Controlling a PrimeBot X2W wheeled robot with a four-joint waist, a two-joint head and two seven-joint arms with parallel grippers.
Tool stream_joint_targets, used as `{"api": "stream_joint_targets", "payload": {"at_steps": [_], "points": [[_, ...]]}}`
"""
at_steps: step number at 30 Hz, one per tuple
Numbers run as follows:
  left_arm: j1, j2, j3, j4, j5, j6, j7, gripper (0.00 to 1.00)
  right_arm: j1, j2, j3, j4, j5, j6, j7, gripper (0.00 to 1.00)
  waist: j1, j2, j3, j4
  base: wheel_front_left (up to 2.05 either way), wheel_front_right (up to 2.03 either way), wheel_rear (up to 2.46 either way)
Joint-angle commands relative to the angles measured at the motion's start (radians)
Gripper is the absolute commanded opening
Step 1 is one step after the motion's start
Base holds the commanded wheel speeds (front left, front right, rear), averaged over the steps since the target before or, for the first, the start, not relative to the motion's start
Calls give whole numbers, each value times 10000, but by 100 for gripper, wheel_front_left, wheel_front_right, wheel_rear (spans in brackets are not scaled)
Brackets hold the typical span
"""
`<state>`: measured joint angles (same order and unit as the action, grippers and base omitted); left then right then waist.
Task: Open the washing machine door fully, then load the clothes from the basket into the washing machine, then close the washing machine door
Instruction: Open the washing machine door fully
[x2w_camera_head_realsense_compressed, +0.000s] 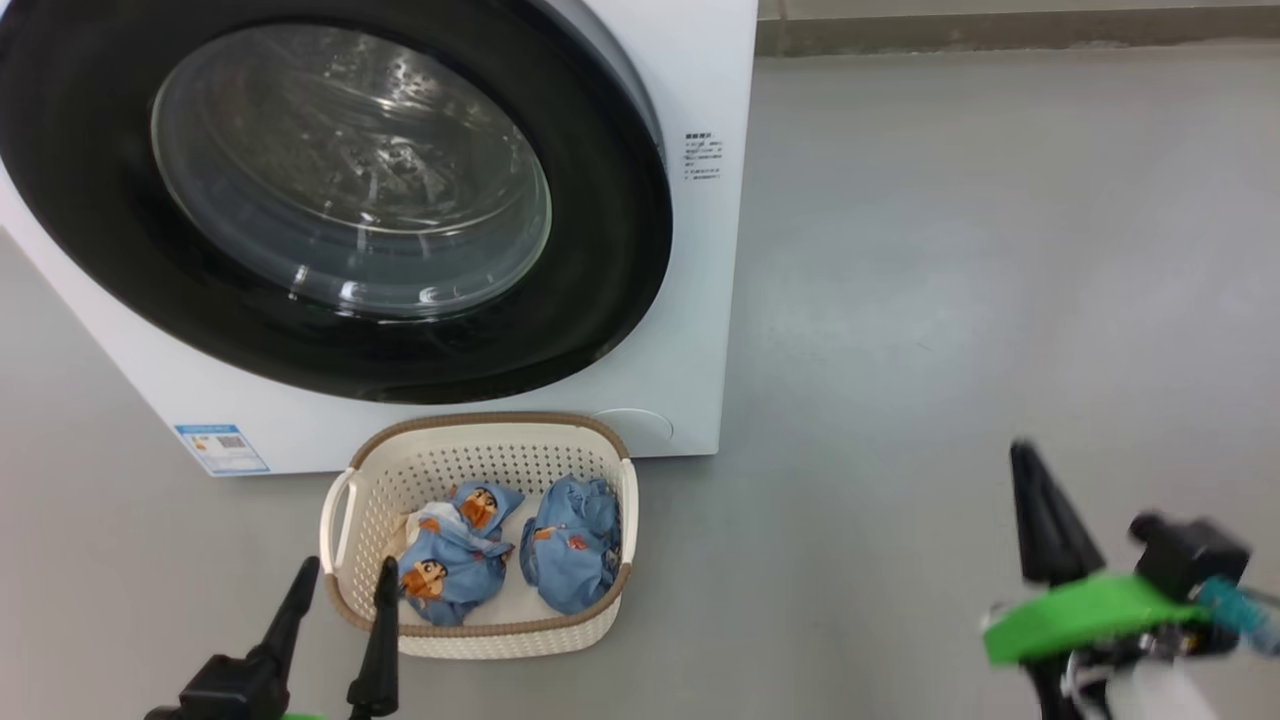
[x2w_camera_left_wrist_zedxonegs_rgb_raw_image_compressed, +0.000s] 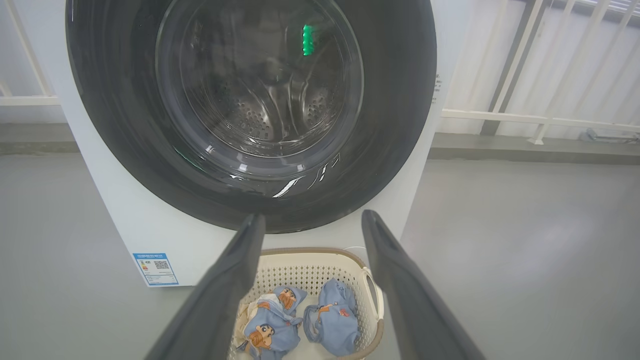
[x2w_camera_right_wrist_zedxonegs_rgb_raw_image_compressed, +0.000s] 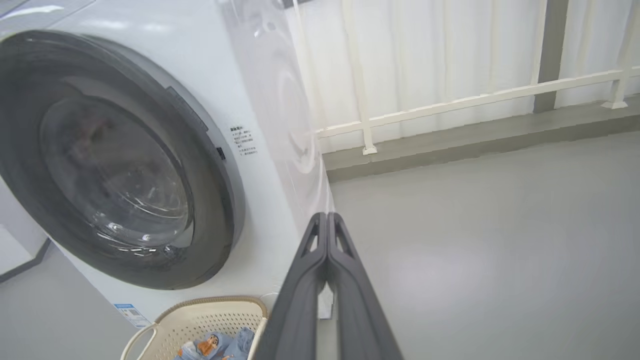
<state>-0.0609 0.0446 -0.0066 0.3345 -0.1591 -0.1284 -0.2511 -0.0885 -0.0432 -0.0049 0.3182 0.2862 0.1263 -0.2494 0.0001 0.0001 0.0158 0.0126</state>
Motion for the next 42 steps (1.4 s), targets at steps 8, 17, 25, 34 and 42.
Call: {"api": "stream_joint_targets", "payload": {"at_steps": [8,17,25,34,42], "points": [[-589,60,12,-242,-400,15,-107,100,-2718,-73,262,-560,3688,44,-124,0,-1,-1,533,482,0,0,0],[-1168,58,-478,-346,-926,249,-107,100,-5165,-103,-265,-241,7753,44,-124,0,-1,-1,1414,1342,0,0,0],[-1531,57,-895,-469,-1306,421,-107,100,-6076,-1397,904,-371,10730,44,143,0,-1,-1,2060,1960,0,0,0],[-1979,57,-1308,-488,-1595,475,-107,100,-7236,-3027,2472,-72,12171,44,2178,0,-1,-1,2885,2472,0,0,0],[-2358,57,-1814,-458,-1869,538,-107,100,-8486,-3694,3241,375,12675,44,3804,0,-1,-1,3571,2831,0,0,0]]}}
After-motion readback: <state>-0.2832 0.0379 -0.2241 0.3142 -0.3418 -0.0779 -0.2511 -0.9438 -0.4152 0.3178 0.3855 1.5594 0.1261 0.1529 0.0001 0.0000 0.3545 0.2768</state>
